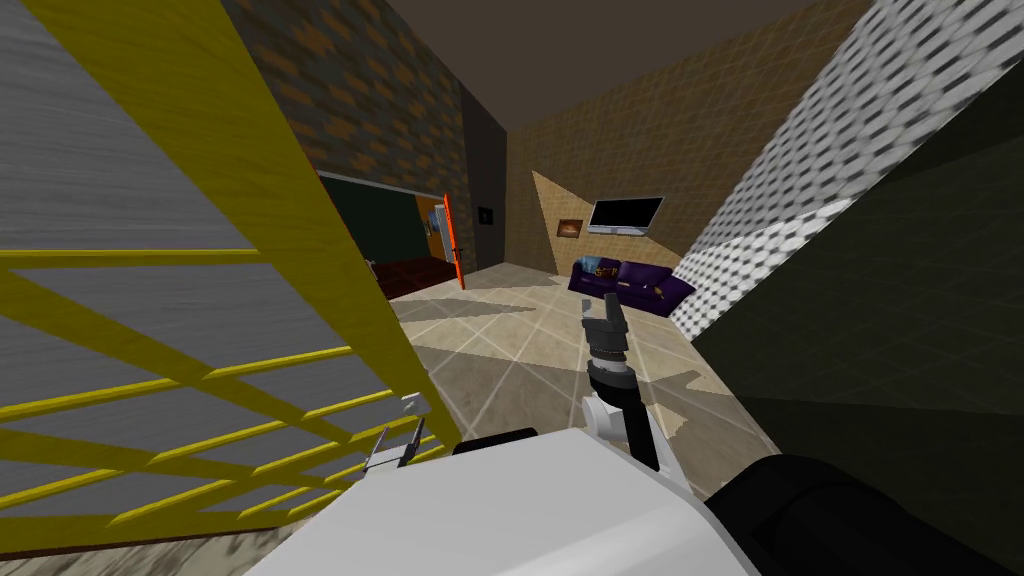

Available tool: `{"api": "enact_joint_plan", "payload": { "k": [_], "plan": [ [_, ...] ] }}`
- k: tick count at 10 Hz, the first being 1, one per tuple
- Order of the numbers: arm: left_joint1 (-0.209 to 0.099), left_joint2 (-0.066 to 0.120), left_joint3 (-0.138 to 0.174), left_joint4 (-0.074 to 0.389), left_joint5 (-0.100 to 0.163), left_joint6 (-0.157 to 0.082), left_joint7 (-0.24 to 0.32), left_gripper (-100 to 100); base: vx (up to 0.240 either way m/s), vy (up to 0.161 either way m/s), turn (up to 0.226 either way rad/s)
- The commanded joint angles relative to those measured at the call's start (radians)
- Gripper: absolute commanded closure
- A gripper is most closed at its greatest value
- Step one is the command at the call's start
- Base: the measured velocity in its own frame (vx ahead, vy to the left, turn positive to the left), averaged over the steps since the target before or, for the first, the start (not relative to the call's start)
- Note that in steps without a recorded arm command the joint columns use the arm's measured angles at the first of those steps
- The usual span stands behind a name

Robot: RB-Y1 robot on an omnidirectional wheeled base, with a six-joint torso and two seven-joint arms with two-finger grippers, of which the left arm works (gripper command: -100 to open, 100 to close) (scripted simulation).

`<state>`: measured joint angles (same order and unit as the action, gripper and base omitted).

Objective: Push the door open

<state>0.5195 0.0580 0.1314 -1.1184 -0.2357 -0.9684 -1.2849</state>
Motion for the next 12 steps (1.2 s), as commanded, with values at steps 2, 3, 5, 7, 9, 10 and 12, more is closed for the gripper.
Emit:
{"api": "enact_joint_plan", "payload": {
  "k": [2, 3, 5, 7, 9, 10, 12],
  "plan": [
    [0.001, 0.001, 0.0, 0.0, 0.0, -0.001, 0.0, 100, -0.028, -0.002, 0.005],
    [0.001, 0.001, 0.0, 0.0, 0.0, -0.001, 0.0, 100, -0.038, -0.003, -0.002],
    [0.001, 0.001, 0.0, 0.0, 0.0, -0.001, 0.0, 100, -0.018, -0.001, -0.001],
    [0.014, -0.009, 0.02, -0.003, 0.018, -0.004, -0.014, -100, -0.011, -0.047, 0.079],
    [0.026, -0.043, 0.039, -0.005, 0.036, -0.007, -0.029, -100, -0.03, -0.173, 0.205],
    [0.022, -0.032, 0.033, -0.004, 0.03, -0.006, -0.024, -100, -0.012, -0.084, 0.031],
    [0.004, -0.012, 0.041, 0.0, 0.033, 0.008, -0.026, -100, 0.174, 0.022, -0.025]
  ]
}}
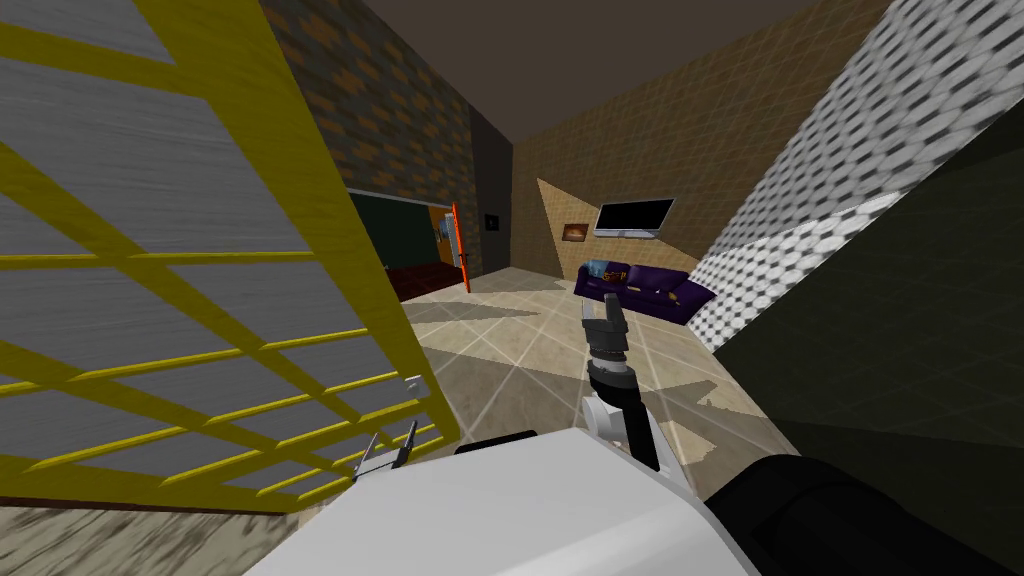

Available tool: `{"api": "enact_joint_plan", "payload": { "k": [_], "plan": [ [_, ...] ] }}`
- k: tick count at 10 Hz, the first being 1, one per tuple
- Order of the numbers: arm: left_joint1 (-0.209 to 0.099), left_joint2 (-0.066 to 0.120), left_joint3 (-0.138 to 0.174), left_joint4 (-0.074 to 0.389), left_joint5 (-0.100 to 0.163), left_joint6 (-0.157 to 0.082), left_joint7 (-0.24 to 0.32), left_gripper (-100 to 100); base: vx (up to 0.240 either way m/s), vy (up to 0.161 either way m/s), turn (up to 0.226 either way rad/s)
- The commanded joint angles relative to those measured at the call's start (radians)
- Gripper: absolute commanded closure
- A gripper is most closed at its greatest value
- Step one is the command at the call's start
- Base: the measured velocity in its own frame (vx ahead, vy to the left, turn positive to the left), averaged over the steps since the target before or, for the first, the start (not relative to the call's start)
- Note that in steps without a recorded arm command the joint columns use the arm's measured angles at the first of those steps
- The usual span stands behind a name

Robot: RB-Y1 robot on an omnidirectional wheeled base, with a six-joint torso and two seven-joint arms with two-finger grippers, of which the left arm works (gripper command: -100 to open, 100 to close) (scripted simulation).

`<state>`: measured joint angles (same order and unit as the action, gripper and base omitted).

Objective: Push the door open

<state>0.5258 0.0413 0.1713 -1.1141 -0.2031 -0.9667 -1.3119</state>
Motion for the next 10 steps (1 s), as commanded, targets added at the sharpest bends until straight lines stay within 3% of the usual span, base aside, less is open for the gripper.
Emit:
{"api": "enact_joint_plan", "payload": {
  "k": [1, 4, 5, 6, 10],
  "plan": [
    [-0.009, 0.007, 0.004, -0.002, 0.001, 0.011, 0.001, -100, 0.247, 0.039, -0.026],
    [-0.034, -0.009, 0.015, 0.004, 0.005, 0.03, 0.0, -100, 0.247, 0.034, -0.024],
    [-0.027, -0.003, 0.012, -0.003, 0.004, 0.03, 0.002, -100, 0.086, 0.007, -0.008],
    [-0.027, -0.003, 0.012, -0.003, 0.004, 0.03, 0.002, 100, 0.0, 0.0, 0.0],
    [-0.027, -0.003, 0.012, -0.003, 0.004, 0.03, 0.002, 100, -0.021, -0.004, -0.004]
  ]
}}
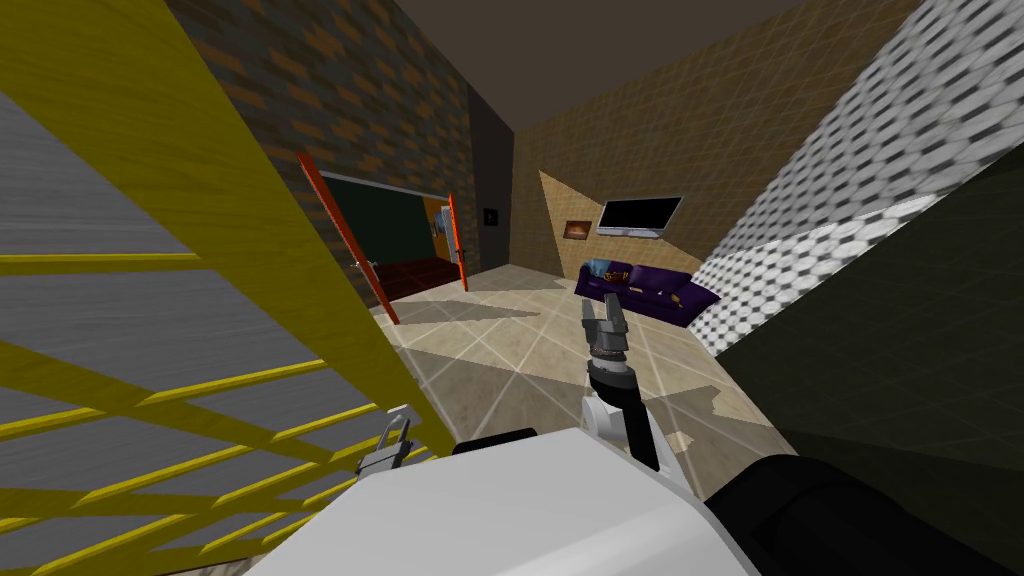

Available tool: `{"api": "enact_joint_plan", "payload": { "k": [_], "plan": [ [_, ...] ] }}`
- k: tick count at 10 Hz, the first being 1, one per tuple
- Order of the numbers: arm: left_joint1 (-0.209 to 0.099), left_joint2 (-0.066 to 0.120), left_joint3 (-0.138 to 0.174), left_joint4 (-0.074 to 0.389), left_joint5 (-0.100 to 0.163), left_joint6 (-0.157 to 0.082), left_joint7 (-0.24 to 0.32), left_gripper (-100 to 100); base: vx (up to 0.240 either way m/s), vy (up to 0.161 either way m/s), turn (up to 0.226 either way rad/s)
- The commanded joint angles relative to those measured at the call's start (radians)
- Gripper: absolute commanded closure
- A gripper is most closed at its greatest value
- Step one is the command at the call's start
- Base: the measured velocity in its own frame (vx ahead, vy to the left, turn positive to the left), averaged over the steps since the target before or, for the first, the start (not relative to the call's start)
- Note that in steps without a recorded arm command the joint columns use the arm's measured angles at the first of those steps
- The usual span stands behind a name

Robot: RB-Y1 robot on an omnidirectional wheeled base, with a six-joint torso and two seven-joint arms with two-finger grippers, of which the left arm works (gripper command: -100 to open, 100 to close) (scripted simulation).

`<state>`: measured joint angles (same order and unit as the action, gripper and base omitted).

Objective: Push the door open

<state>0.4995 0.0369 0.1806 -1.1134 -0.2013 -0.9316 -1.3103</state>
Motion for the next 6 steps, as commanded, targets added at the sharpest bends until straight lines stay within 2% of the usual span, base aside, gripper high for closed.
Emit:
{"api": "enact_joint_plan", "payload": {
  "k": [1, 6],
  "plan": [
    [-0.001, 0.001, 0.003, -0.004, 0.002, -0.005, 0.001, 100, -0.009, -0.003, 0.003],
    [-0.016, 0.007, -0.002, 0.012, 0.025, 0.001, 0.122, 100, -0.001, 0.001, -0.007]
  ]
}}
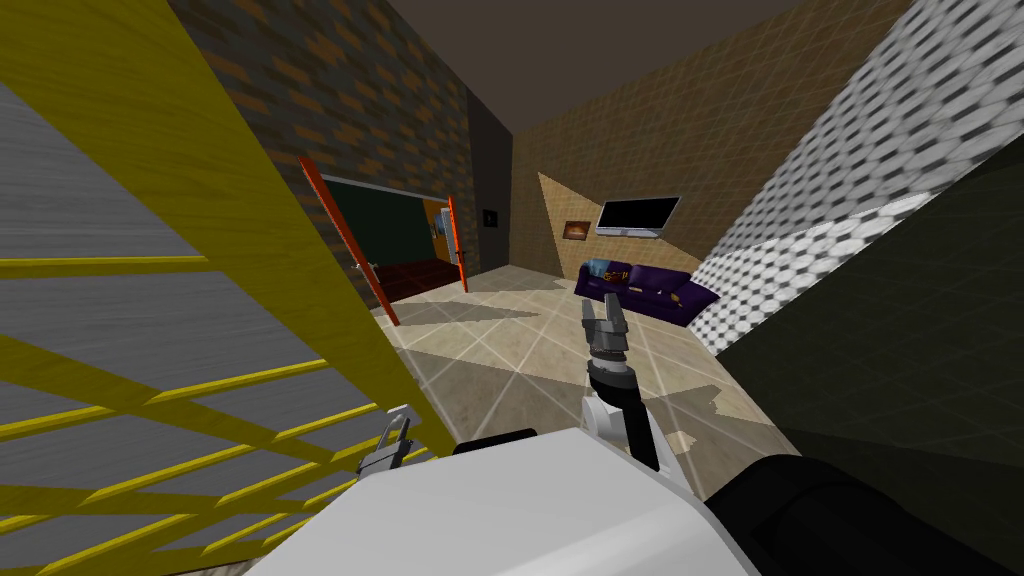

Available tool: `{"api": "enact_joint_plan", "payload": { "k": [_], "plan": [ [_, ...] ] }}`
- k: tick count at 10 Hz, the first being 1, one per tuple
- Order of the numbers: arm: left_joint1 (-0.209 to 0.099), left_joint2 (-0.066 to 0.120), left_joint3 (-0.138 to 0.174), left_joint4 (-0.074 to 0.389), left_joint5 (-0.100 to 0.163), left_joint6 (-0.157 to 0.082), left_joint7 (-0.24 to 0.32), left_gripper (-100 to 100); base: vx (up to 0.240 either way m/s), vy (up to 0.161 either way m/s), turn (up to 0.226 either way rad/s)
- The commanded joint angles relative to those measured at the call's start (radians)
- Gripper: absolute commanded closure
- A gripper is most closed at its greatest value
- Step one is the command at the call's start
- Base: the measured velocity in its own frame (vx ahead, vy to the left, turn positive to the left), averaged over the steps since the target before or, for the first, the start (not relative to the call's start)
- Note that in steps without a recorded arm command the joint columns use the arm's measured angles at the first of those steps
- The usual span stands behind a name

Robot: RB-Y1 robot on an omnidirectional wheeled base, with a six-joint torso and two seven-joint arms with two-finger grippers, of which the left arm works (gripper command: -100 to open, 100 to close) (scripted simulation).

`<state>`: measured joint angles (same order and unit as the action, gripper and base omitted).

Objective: Push the door open

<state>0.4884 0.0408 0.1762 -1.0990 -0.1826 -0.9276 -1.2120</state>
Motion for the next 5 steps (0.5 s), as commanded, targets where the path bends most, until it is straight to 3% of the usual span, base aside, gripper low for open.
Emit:
{"api": "enact_joint_plan", "payload": {
  "k": [1, 5],
  "plan": [
    [-0.009, 0.005, 0.002, 0.001, 0.013, -0.002, 0.05, 100, 0.002, 0.005, -0.02],
    [-0.026, 0.01, 0.0, 0.012, 0.037, -0.001, 0.148, 100, 0.002, 0.004, -0.012]
  ]
}}
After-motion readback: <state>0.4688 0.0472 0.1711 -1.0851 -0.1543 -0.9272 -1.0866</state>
